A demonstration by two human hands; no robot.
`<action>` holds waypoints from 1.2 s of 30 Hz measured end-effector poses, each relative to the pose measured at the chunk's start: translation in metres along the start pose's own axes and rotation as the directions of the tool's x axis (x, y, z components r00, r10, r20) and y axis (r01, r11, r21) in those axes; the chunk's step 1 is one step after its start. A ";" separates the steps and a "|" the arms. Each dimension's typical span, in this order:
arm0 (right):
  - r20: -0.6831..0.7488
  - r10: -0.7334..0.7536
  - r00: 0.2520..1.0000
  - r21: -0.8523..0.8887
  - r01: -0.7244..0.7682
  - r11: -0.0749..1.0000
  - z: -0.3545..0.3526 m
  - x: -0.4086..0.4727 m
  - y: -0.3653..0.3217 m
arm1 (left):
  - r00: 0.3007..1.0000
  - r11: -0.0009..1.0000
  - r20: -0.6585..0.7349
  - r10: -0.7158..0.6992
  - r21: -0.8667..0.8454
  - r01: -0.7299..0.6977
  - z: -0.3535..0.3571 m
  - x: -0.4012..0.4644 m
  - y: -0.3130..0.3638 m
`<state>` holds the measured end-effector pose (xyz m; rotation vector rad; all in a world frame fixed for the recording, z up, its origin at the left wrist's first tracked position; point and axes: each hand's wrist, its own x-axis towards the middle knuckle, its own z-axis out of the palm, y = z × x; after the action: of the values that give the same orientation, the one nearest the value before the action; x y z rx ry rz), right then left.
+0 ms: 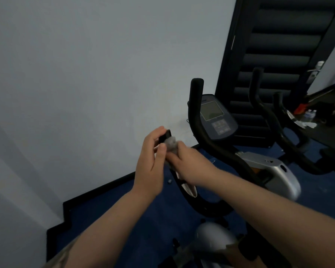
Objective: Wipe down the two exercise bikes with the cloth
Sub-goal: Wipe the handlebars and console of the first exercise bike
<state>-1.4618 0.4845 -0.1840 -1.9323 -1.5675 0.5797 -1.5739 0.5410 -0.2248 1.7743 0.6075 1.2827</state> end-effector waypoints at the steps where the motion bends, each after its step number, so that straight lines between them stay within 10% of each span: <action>1: -0.023 0.000 1.000 0.016 0.001 1.000 0.000 0.005 -0.005 | 1.000 1.000 -0.009 -0.011 0.004 0.011 0.002 -0.001 0.001; 6: -0.038 -0.062 0.997 0.132 0.067 0.989 0.009 -0.028 0.011 | 0.995 0.998 -0.080 -0.066 0.015 0.068 0.011 -0.005 0.007; 18: 0.527 -0.224 0.820 -0.394 0.469 0.790 -0.068 -0.076 0.063 | 0.921 0.938 -0.358 -0.154 0.240 0.251 0.073 -0.017 0.046; 25: -0.103 -0.254 0.962 -0.257 0.221 0.941 -0.146 -0.044 0.098 | 0.977 0.644 -0.215 0.000 0.747 0.165 0.095 -0.026 0.041; 31: -0.109 -0.188 0.976 -0.035 0.185 0.982 -0.090 -0.051 0.134 | 0.970 0.561 -0.242 0.007 0.804 0.197 0.098 -0.027 0.038; 36: -0.016 -0.336 0.942 -0.248 0.322 0.914 -0.110 -0.081 0.161 | 0.961 0.519 -0.275 0.028 0.825 0.221 0.101 -0.025 0.036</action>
<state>-1.2911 0.3644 -0.2134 -1.7732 -1.9465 0.1941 -1.4923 0.4675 -0.2194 2.2910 1.7168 1.2145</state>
